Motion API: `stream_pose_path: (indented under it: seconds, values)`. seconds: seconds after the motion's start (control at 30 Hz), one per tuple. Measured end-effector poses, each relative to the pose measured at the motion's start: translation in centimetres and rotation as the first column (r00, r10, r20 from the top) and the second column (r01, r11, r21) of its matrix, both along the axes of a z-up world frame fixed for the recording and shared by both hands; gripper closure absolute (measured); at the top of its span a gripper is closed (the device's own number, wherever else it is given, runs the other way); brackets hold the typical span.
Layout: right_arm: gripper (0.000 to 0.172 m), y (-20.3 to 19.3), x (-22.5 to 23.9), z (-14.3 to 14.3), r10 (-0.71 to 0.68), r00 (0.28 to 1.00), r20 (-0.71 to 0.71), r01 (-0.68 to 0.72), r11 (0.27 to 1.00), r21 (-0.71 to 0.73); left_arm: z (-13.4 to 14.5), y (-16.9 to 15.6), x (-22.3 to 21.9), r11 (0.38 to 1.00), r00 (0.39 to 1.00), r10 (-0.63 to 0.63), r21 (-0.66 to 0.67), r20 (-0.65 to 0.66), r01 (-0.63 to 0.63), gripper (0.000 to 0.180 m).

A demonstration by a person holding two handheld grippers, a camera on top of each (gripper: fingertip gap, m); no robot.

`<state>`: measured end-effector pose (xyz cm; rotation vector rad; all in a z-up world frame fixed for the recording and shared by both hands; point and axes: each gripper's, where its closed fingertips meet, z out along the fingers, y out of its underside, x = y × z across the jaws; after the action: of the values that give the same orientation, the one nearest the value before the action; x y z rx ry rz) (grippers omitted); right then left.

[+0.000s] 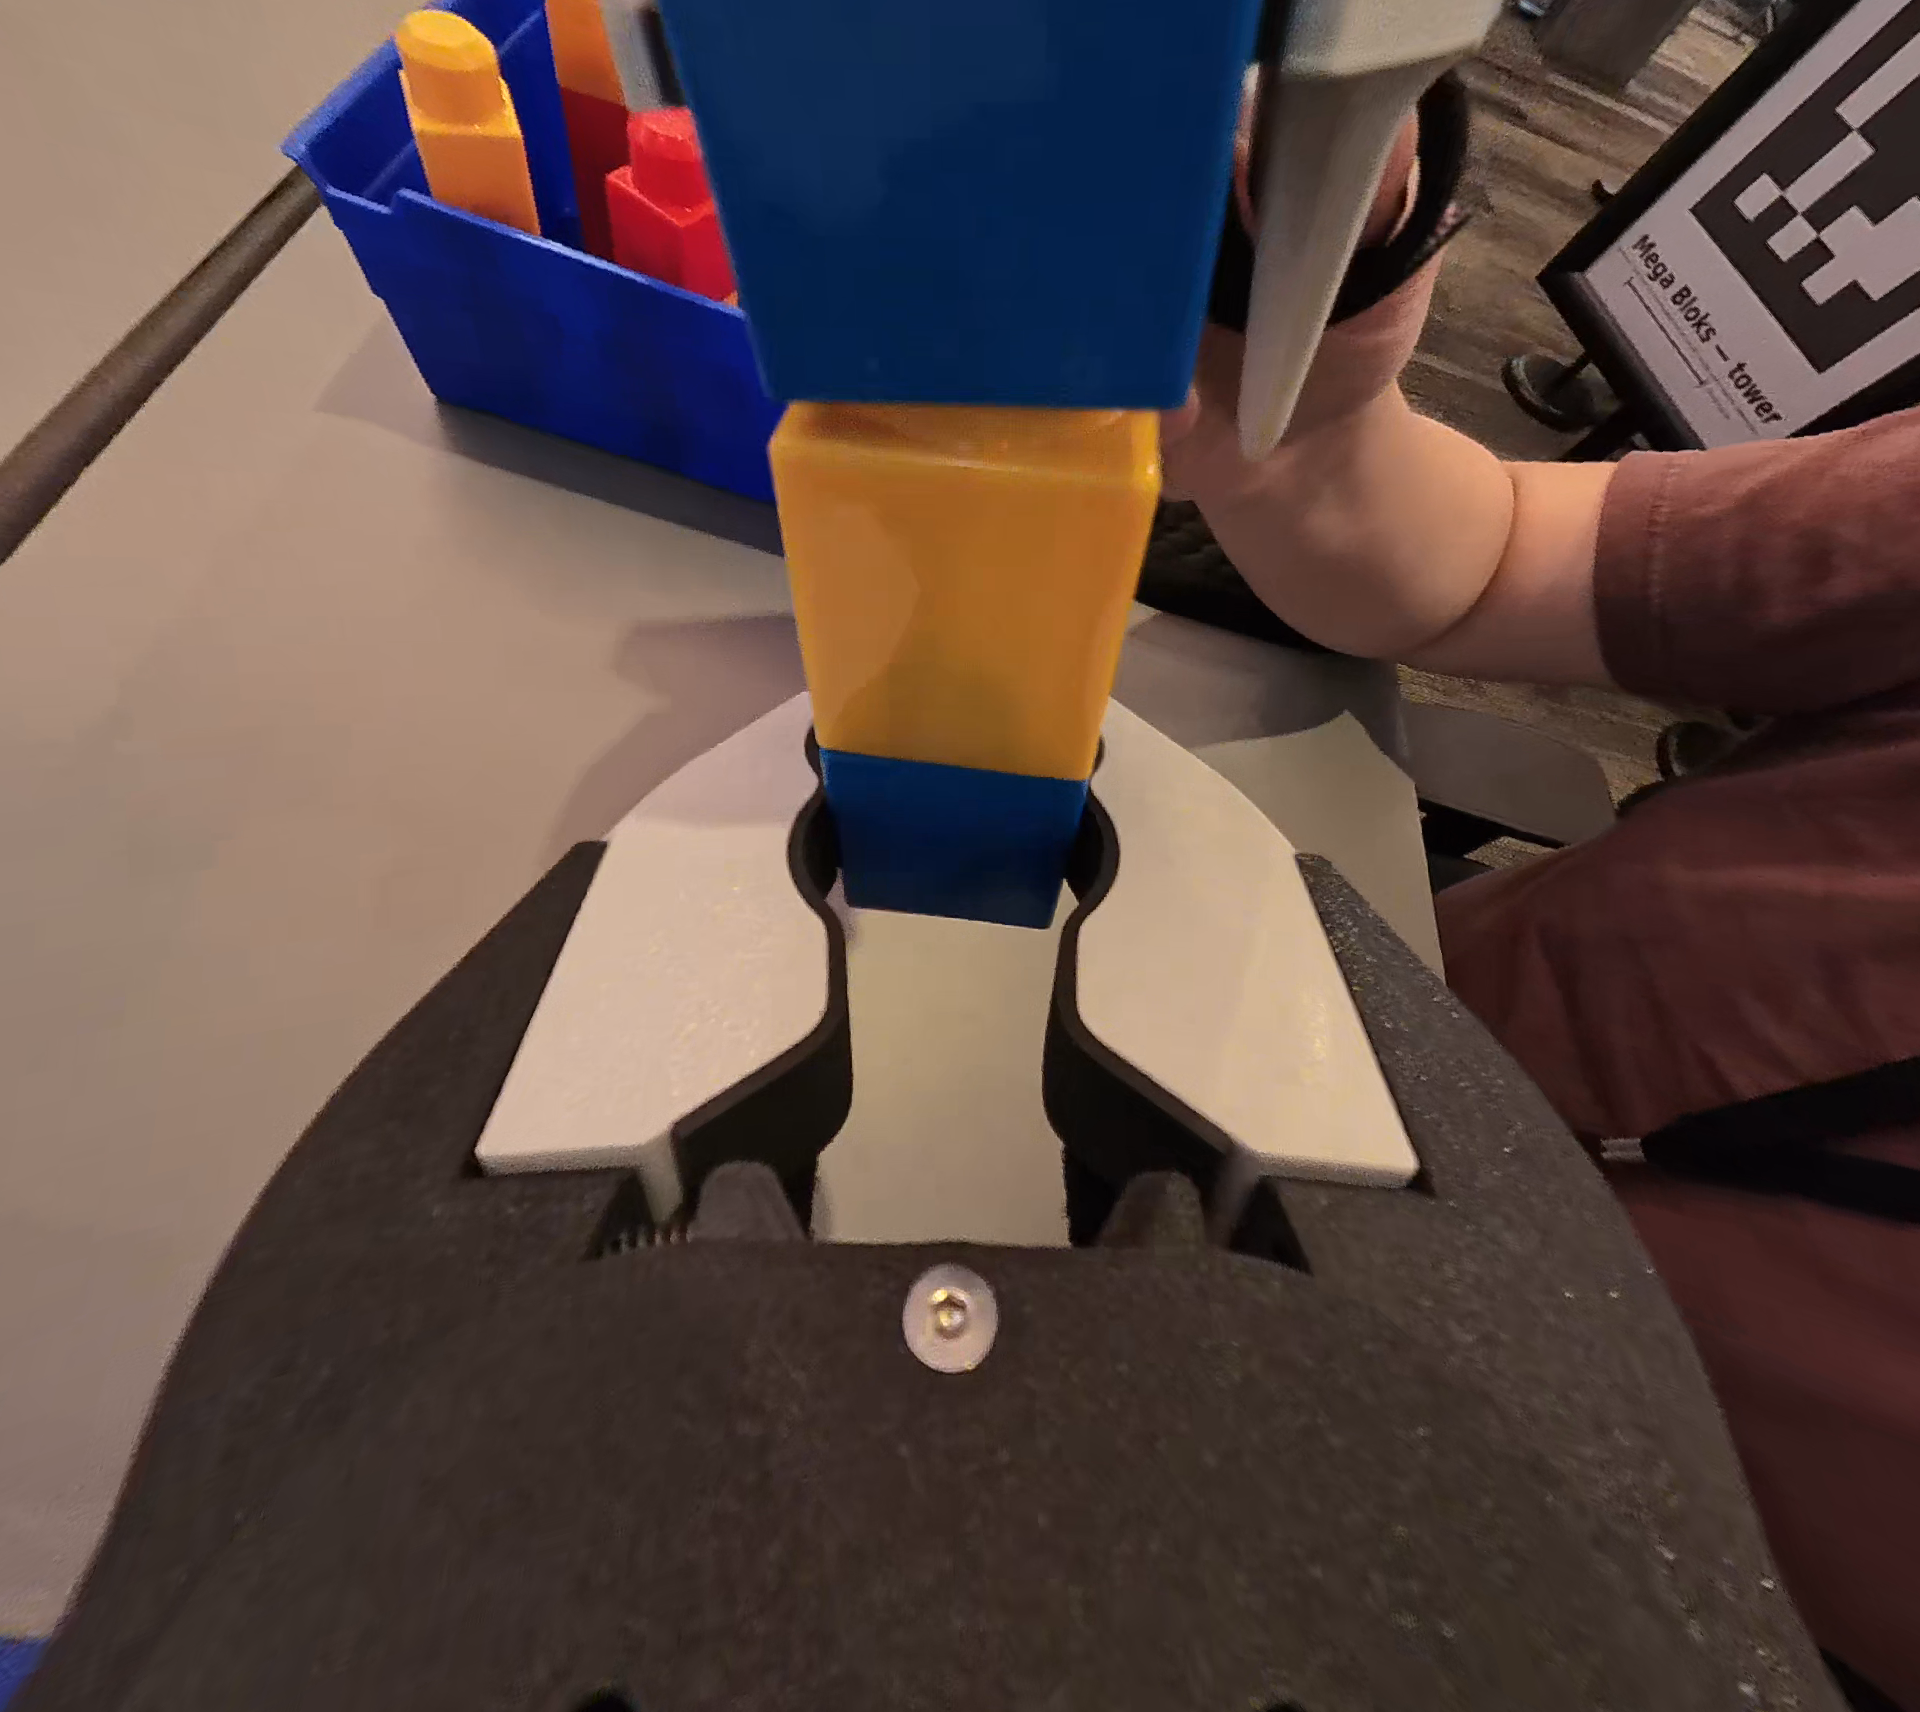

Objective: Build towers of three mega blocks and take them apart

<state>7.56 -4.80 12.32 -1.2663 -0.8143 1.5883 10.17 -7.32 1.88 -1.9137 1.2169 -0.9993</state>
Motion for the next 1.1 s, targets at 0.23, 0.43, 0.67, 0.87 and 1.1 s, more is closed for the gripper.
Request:
stream_pose_path:
  seconds: [0.23, 0.43, 0.67, 0.87, 1.1]
  values:
    - [0.135, -0.9, -0.5, -1.9, 0.029, 0.982, 0.187, -0.044, 0.996, 0.076, -1.0, -0.7, -0.6, 0.999, 0.996, -0.049, -0.01, -0.078, 0.049, 0.14]
    - [0.135, -1.4, 0.4, -2.7, 0.113, 0.961, 0.252, -0.129, 0.99, 0.05, -0.7, -1.5, -0.4, 0.993, 0.993, -0.115, -0.044, -0.032, 0.113, 0.14]
    - [0.135, -1.1, 0.2, -2.9, 0.113, 0.969, 0.221, -0.123, 0.992, 0.034, -1.0, -1.5, -0.6, 0.993, 0.994, -0.104, -0.061, -0.044, 0.102, 0.14]
    - [0.123, -1.6, 0.0, -5.0, 0.106, 0.92, 0.377, -0.148, 0.985, 0.084, 0.5, -1.3, -1.2, 0.995, 0.996, -0.088, -0.037, 0.02, 0.089, 0.14]
    - [0.138, -2.0, 4.0, -1.9, -0.03, 0.911, 0.41, -0.054, 0.98, 0.19, 3.4, -1.7, -1.2, 0.998, 0.993, -0.057, 0.041, 0.1, 0.053, 0.112]
